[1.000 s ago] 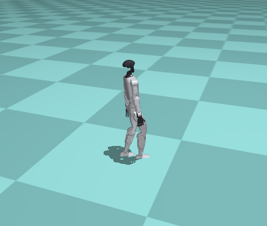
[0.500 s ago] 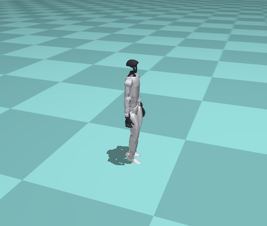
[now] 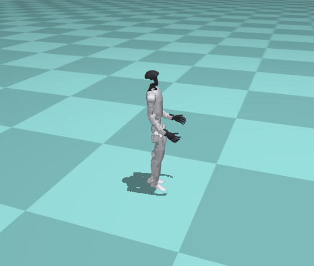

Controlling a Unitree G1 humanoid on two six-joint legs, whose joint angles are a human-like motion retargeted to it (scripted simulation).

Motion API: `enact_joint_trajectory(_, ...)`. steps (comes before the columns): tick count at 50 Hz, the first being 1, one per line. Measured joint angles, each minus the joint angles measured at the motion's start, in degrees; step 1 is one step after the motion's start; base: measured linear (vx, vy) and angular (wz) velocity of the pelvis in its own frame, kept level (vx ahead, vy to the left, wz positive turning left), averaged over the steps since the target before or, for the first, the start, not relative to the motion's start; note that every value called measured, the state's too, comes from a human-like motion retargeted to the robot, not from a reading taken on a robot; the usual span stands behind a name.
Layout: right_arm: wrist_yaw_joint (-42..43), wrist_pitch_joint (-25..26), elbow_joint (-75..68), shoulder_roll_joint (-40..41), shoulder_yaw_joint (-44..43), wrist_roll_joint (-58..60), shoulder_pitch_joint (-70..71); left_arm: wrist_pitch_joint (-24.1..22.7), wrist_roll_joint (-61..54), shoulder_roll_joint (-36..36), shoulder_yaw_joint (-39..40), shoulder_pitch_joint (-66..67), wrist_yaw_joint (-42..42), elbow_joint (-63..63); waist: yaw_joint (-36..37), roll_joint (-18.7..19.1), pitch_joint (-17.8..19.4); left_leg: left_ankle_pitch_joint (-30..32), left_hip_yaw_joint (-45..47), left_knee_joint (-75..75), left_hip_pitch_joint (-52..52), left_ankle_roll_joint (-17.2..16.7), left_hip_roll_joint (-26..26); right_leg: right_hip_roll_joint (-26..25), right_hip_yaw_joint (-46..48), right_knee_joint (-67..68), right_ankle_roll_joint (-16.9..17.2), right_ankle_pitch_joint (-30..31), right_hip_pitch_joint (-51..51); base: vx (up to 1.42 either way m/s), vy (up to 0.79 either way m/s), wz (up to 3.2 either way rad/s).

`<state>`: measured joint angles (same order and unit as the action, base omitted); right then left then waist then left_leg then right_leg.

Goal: Walk run

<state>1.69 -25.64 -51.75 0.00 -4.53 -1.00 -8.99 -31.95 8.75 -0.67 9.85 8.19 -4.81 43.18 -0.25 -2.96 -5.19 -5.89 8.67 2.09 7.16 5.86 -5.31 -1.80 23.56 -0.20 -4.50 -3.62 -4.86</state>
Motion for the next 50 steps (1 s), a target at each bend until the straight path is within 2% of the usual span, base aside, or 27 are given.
enact_joint_trajectory(3, -1.96, -1.75, 9.28, 0.56, 1.13, -4.77, 0.61, -0.72, -5.26, -0.53, -1.64, -0.73, 0.04, -10.54, 0.26, 0.26, -0.20, 0.45, 0.01, -0.51, 0.24, -0.13, 0.05, -0.13, -0.02, 0.03, 0.02, -0.04, -0.14, 0.00, 0.00, 0.00)
enact_joint_trajectory(7, -5.60, -3.35, 20.61, 0.76, 2.72, -10.47, 1.00, 1.33, -12.14, -2.22, -3.73, -0.94, -2.09, -22.15, 0.21, 0.49, -0.12, 0.76, -0.06, -1.04, 0.54, -0.15, 0.08, -0.22, -0.08, 0.02, 0.01, -0.19, -0.33, 0.00, 0.00, 0.00)
enact_joint_trajectory(10, -8.60, -3.10, 27.22, 0.20, 3.43, -10.34, 0.51, 2.26, -15.31, -3.63, -4.65, -0.46, -1.14, -28.32, 0.12, 0.63, -0.26, 0.78, 0.09, -1.32, 0.57, -0.26, 0.14, -0.17, -0.32, 0.00, 0.10, -0.16, -0.22, 0.00, 0.00, 0.00)
enact_joint_trajectory(13, -8.58, -3.72, 31.42, -0.88, 4.24, -9.13, -0.23, 2.84, -17.20, -4.95, -5.37, 0.40, 0.41, -32.99, 0.26, 0.83, -0.03, 0.67, 0.57, -1.52, 0.52, -0.38, 0.28, -0.10, -0.55, 0.15, 0.24, -0.10, 0.08, 0.00, -0.01, -0.06)
enact_joint_trajectory(16, -6.40, -6.64, 33.48, -1.39, 5.44, -9.53, -1.18, 2.92, -17.92, -5.80, -6.19, 1.17, 3.00, -35.90, 0.73, 1.09, 0.26, 0.18, 1.52, -1.53, 0.22, -0.46, 0.47, -0.21, -1.23, 0.50, -0.02, -0.48, 0.57, -0.02, -0.02, -0.29)
enact_joint_trajectory(23, -1.71, -12.41, 32.35, -0.40, 6.89, -10.85, -3.18, 1.99, -15.71, -6.50, -7.18, 1.74, 4.22, -38.40, 1.71, 1.78, 1.21, -1.68, 3.45, -1.11, -1.00, -1.61, 2.02, -1.36, -5.87, 5.20, -1.29, -4.68, 4.22, -0.04, -0.07, -0.28)
enact_joint_trajectory(30, -3.51, -14.65, 28.14, -0.61, 8.00, -7.89, -4.62, 1.19, -15.10, -6.19, -7.14, 2.59, 3.62, -36.93, 0.88, 0.70, 1.09, -4.26, 2.59, 1.35, -2.08, -3.66, 3.30, -1.43, -6.14, 7.58, -1.89, -10.29, 5.78, 0.05, -0.10, 0.12)
enact_joint_trajectory(33, -3.19, -16.02, 27.14, 0.07, 8.32, -7.49, -3.48, 0.30, -15.14, -5.20, -7.46, 2.83, 3.03, -35.94, 0.86, -1.44, 1.51, -7.20, 2.06, 10.58, -6.57, -5.21, 3.54, 1.36, -5.26, 9.18, -2.12, -12.04, 6.93, 0.13, -0.14, 0.39)
enact_joint_trajectory(35, -3.59, -16.14, 27.34, 0.23, 8.75, -8.47, -1.74, -0.67, -13.97, -5.02, -7.83, 3.03, 3.24, -35.63, 0.55, -2.86, 2.14, -7.78, 1.87, 19.01, -11.14, -4.55, 3.16, 3.35, -5.09, 10.03, -1.79, -13.52, 7.52, 0.02, -0.08, 0.45)
enact_joint_trajectory(37, -3.44, -16.30, 27.79, -0.13, 9.07, -9.29, 0.68, -1.46, -13.20, -4.60, -8.52, 3.81, 3.61, -34.98, 1.17, -3.89, 2.37, -9.75, 2.03, 26.43, -15.53, -2.41, 2.05, 4.56, -5.63, 10.81, -1.81, -14.72, 8.32, 0.14, -0.05, 0.25)
enact_joint_trajectory(40, -3.72, -16.24, 28.99, -0.20, 10.05, -10.47, 5.02, -2.31, -13.97, -3.35, -9.32, 5.95, 3.43, -34.42, 1.90, -4.66, 2.59, -11.74, 2.14, 32.60, -20.67, -3.84, 1.59, 5.64, -5.40, 11.06, -1.89, -15.75, 9.04, 0.18, -0.04, 0.00)
enact_joint_trajectory(43, -4.01, -16.00, 30.62, -0.57, 11.53, -10.77, 7.98, -3.22, -13.94, -4.49, -8.67, 9.63, 2.85, -35.19, 2.98, -4.60, 2.37, -12.02, 2.24, 30.87, -23.06, -4.81, 0.36, 5.54, -4.22, 9.74, -1.95, -15.26, 8.62, 0.30, -0.05, -0.24)
enact_joint_trajectory(47, -4.00, -15.56, 31.51, -1.15, 12.09, -10.71, 7.39, -2.74, -13.61, -6.38, -9.06, 13.61, 0.63, -35.35, 5.21, -4.69, 0.46, -11.92, -3.54, 23.40, -21.94, -7.55, -3.00, 5.64, -0.38, 7.70, 0.04, -15.10, 5.44, 0.67, -0.03, -0.10)
enact_joint_trajectory(48, -4.08, -15.41, 31.22, -1.37, 11.94, -10.53, 6.69, -2.73, -13.19, -6.67, -9.33, 14.20, 0.34, -35.46, 5.73, -4.78, -0.39, -11.98, -4.25, 21.52, -20.98, -7.56, -3.59, 5.78, 0.38, 7.36, 0.66, -15.43, 4.48, 0.81, 0.00, 0.06)
enact_joint_trajectory(50, -5.12, -15.04, 29.72, -1.90, 10.65, -10.56, 4.69, -2.55, -12.34, -8.52, -9.92, 14.20, -0.85, -35.24, 6.99, -4.96, -1.14, -12.19, -3.92, 20.60, -19.90, -4.67, -4.20, 6.45, 2.20, 9.01, 1.69, -17.89, 2.24, 0.73, 0.01, 0.17)
